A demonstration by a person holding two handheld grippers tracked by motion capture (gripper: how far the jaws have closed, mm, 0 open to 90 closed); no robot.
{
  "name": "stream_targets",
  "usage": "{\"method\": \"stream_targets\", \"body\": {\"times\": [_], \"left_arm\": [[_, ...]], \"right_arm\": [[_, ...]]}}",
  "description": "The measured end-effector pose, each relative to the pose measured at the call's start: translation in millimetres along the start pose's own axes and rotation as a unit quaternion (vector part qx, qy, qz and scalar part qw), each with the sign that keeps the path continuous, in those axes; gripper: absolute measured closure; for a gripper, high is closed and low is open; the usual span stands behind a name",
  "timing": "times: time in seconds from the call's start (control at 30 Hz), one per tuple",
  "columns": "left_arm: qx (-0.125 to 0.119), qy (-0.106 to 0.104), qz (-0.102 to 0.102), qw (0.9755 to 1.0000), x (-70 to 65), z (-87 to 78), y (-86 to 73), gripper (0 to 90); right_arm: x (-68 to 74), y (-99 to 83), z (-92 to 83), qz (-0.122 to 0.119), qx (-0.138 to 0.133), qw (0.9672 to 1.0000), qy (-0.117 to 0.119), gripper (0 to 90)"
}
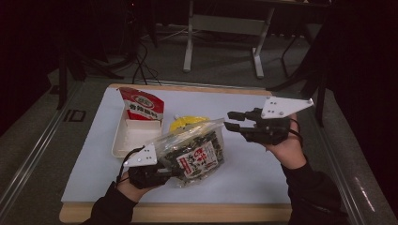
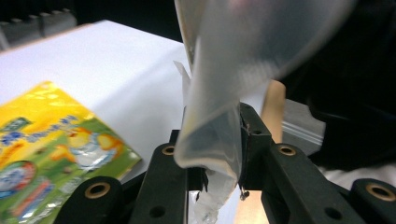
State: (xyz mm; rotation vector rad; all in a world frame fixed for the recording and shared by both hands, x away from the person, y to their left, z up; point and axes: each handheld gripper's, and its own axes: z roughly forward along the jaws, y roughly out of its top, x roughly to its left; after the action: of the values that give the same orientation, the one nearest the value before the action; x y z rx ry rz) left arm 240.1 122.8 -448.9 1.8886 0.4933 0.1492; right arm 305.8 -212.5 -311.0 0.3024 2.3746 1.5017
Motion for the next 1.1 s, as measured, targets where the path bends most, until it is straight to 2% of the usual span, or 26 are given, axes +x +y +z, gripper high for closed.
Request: {"method": "stream_targets", "body": {"times": [0.07, 0.2, 0.27, 0.43, 0.53, 0.63, 0.8, 0.93, 1.0, 1.1], "left_arm": [[-0.003, 0.007, 0.004, 1.0, -0.4, -4.3, 4.0, 77.9], [-0.012, 0.012, 0.008, 0.9998, 1.2, -16.1, 13.2, 77.9], [-0.016, 0.02, 0.009, 0.9996, 1.4, -22.9, 17.9, 77.9], [-0.022, 0.039, 0.015, 0.9989, 3.5, -40.9, 29.3, 77.9], [-0.024, 0.058, 0.021, 0.9978, 6.6, -52.0, 34.9, 77.9], [-0.026, 0.074, 0.022, 0.9967, 13.1, -63.7, 39.6, 77.9], [-0.029, 0.11, 0.022, 0.9933, 23.7, -88.4, 45.6, 77.9], [-0.028, 0.142, 0.023, 0.9892, 31.3, -108.2, 45.1, 77.9], [-0.02, 0.153, 0.019, 0.9878, 37.9, -117.4, 42.7, 77.8], [-0.009, 0.169, 0.014, 0.9855, 46.8, -126.6, 37.2, 77.8]], "right_arm": [[-3.8, -8.3, -0.2, 0.009, 0.004, 0.9998, -0.017, 58.8], [-11.4, -27.8, 2.4, 0.029, 0.012, 0.999, -0.033, 54.5], [-15.4, -36.6, 3.3, 0.044, 0.012, 0.9984, -0.035, 51.6], [-22.9, -56.1, 7.9, 0.075, 0.012, 0.9961, -0.044, 37.4], [-26.5, -67.0, 9.3, 0.1, 0.0, 0.9941, -0.044, 32.0], [-28.7, -77.3, 9.9, 0.112, -0.007, 0.9928, -0.043, 26.5], [-30.5, -88.7, 12.3, 0.123, -0.009, 0.9918, -0.035, 19.8], [-31.8, -95.9, 13.1, 0.127, -0.013, 0.9914, -0.029, 16.7], [-32.9, -98.1, 13.7, 0.132, -0.019, 0.9909, -0.02, 16.6], [-34.0, -100.1, 15.0, 0.13, -0.019, 0.9911, -0.023, 16.4]]}}
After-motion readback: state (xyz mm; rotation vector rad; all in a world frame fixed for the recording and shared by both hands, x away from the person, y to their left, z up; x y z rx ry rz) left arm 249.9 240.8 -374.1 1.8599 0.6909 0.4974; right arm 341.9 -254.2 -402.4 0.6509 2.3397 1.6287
